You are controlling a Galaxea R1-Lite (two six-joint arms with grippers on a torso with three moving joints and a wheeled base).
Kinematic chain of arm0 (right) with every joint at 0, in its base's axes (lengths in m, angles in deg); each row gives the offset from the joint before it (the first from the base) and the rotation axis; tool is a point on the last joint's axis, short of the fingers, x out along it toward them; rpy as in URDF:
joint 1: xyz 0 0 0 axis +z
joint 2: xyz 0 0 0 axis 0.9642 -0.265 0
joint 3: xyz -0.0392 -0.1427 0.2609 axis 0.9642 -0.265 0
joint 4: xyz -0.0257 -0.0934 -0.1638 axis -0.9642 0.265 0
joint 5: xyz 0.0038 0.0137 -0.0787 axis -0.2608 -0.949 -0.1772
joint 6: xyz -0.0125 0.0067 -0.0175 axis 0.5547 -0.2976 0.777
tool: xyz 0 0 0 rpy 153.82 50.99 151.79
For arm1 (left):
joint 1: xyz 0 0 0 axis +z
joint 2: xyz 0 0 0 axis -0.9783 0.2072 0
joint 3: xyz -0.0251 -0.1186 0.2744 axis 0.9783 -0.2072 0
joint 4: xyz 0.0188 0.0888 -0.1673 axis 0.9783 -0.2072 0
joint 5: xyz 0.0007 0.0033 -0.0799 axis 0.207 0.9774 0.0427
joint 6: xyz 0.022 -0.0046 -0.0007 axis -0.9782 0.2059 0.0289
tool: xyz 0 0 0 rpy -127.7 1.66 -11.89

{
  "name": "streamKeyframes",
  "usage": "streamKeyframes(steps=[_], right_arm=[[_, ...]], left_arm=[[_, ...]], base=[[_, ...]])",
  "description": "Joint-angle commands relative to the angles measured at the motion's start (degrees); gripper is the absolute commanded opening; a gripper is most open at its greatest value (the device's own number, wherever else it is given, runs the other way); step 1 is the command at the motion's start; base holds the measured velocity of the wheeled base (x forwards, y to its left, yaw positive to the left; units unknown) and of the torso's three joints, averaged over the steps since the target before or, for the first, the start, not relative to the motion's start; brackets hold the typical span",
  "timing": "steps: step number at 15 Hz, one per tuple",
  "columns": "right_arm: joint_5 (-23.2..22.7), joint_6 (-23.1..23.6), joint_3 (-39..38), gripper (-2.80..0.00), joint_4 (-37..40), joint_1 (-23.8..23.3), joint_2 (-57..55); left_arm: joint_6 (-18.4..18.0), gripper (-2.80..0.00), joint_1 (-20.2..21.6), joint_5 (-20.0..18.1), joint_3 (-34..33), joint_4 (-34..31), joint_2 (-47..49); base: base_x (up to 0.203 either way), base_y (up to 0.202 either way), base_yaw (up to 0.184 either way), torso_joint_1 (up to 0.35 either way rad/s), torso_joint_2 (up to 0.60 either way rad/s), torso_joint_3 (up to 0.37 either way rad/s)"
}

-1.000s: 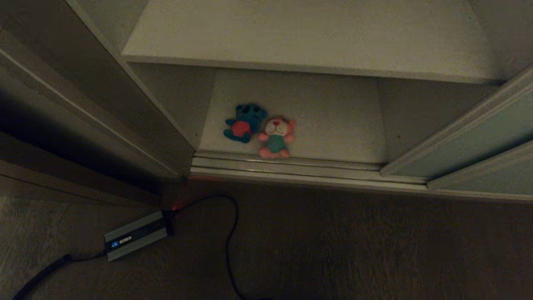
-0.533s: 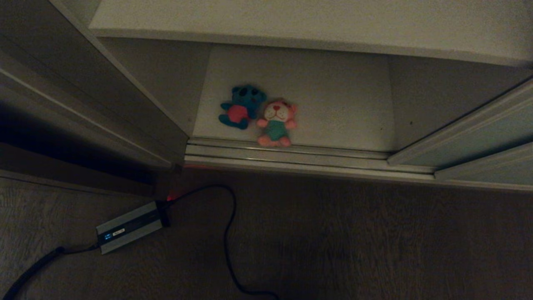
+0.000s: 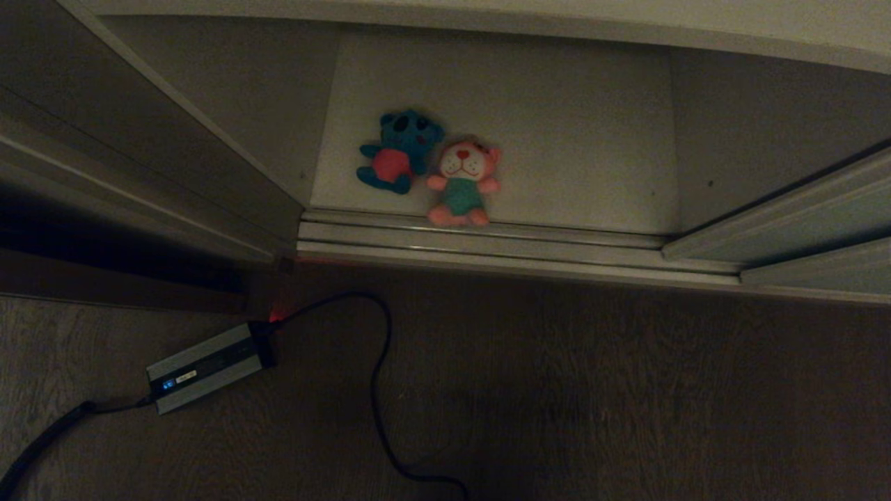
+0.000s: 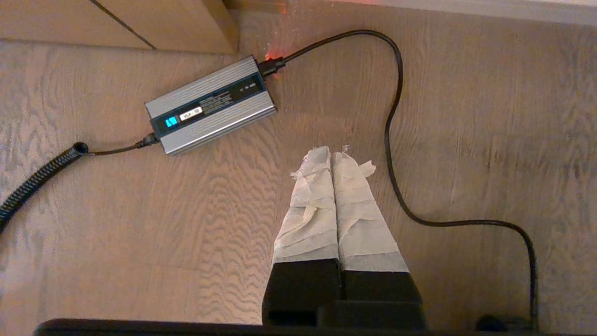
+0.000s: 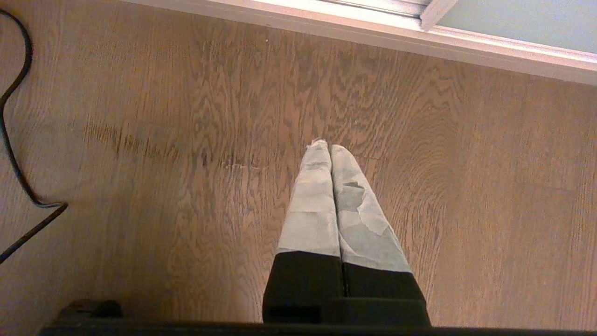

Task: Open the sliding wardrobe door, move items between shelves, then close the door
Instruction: Open the door, then place the pink doll on the higher shelf

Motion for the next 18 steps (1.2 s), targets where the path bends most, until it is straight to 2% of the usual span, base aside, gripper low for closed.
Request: streamKeyframes(steps=[1, 4, 7, 10, 14, 16, 18], right_arm=[[0.0, 0.0, -0.2, -2.8, 0.0, 0.0, -0.1], [0.0, 0.1, -0.2, -2.8, 0.0, 0.0, -0.1], [0.0, 0.0, -0.2, -2.8, 0.0, 0.0, -0.1], [0.0, 0.0, -0.2, -2.8, 0.0, 0.0, -0.1], [0.0, 0.0, -0.2, -2.8, 0.0, 0.0, -0.1], [0.0, 0.0, -0.2, -2.8, 0.0, 0.0, -0.1], [0.0, 0.0, -0.2, -2.8, 0.0, 0.0, -0.1]], left_arm=[[-1.4, -2.8, 0.0, 0.1, -0.1, 0.0, 0.2], [-4.4, -2.8, 0.0, -0.9, 1.2, 0.3, 0.2], [-4.5, -2.8, 0.0, -1.7, 12.2, -2.5, 5.0], [-2.8, -2.8, 0.0, -6.1, 19.1, -4.0, 19.5], [0.8, -2.8, -0.2, -16.3, 28.3, -2.4, 45.0], [0.5, -2.8, -1.5, -21.0, 30.8, 0.9, 56.2], [-0.6, -2.8, -4.7, -23.7, 33.2, 3.6, 66.0]], base=[[0.0, 0.0, 0.0, 0.0, 0.0, 0.0], [0.0, 0.0, 0.0, 0.0, 0.0, 0.0], [0.0, 0.0, 0.0, 0.0, 0.0, 0.0], [0.0, 0.0, 0.0, 0.0, 0.0, 0.0], [0.0, 0.0, 0.0, 0.0, 0.0, 0.0], [0.0, 0.0, 0.0, 0.0, 0.0, 0.0], [0.0, 0.0, 0.0, 0.0, 0.0, 0.0]])
